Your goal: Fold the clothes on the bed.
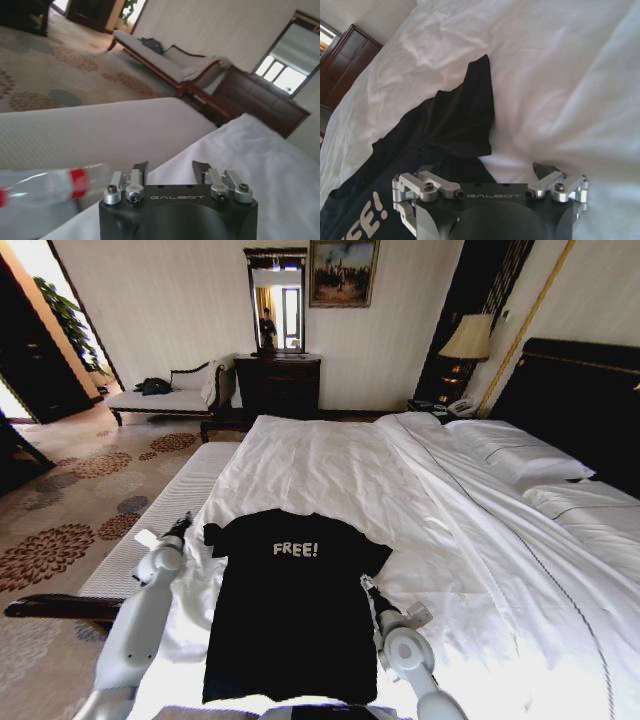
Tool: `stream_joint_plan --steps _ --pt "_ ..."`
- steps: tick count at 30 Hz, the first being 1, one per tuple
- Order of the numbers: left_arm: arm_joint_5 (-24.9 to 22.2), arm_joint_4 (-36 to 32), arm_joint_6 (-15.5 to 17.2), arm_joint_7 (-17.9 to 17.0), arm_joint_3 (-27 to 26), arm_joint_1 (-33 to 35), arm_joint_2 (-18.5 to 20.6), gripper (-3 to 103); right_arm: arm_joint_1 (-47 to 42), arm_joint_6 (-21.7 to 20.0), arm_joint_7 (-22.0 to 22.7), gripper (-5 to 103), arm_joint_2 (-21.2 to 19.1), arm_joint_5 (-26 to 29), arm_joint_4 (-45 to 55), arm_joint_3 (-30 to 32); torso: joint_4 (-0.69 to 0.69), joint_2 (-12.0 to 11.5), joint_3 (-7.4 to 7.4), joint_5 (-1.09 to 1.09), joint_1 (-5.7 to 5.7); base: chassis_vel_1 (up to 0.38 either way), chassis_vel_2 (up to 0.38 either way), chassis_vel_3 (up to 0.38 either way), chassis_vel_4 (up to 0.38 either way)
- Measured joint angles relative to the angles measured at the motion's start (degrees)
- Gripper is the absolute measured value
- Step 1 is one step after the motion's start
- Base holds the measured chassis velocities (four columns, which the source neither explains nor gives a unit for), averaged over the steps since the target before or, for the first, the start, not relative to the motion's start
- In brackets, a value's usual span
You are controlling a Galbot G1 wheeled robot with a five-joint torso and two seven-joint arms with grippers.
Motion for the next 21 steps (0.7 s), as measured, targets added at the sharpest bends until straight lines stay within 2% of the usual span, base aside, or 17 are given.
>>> stream_joint_plan --steps 3,4,6,7,9,11,14,21 --pt "1.32 -2.71 0.37 0.65 -1.15 6.02 -0.02 68 0.16 -0.01 -0.01 100 0.27 -0.14 -0.14 -0.41 0.01 0.00 0.00 -0.01 0.00 0.000 0.000 0.000 0.000" --pt "1.32 -2.71 0.37 0.65 -1.15 6.02 -0.02 68 0.16 -0.01 -0.01 100 0.27 -0.14 -0.14 -0.41 0.01 0.00 0.00 -0.01 0.00 0.000 0.000 0.000 0.000" --pt "3.70 -4.63 0.39 1.27 -1.29 10.04 -0.63 79 0.25 -0.02 -0.01 100 0.39 -0.31 -0.19 -0.74 0.01 0.00 0.00 -0.01 -0.01 0.000 0.000 0.000 0.000" --pt "3.70 -4.63 0.39 1.27 -1.29 10.04 -0.63 79 0.25 -0.02 -0.01 100 0.39 -0.31 -0.19 -0.74 0.01 0.00 0.00 -0.01 -0.01 0.000 0.000 0.000 0.000" --pt "5.29 -6.17 -0.17 1.91 -0.57 12.37 -1.31 90 0.26 -0.03 -0.02 100 0.47 -0.60 -0.31 -1.03 0.01 0.00 0.00 0.00 -0.01 0.000 0.000 0.000 0.000" --pt "5.81 -6.78 -0.48 2.16 0.12 12.90 -1.54 90 0.23 -0.03 -0.02 100 0.52 -0.77 -0.40 -1.16 0.01 0.00 0.00 0.01 -0.01 0.000 0.000 0.000 0.000" --pt "6.85 -9.11 -1.16 2.80 3.06 13.86 -2.45 100 0.03 -0.03 -0.02 100 0.76 -1.19 -0.45 -1.43 -0.01 0.00 0.00 0.01 -0.01 0.000 0.000 0.000 0.000" --pt "7.14 -12.43 -1.59 1.97 6.69 13.11 -4.46 100 -0.65 -0.04 0.00 100 0.84 -1.30 0.27 -1.18 -0.01 0.00 0.00 0.01 -0.01 0.000 0.000 0.000 0.000"
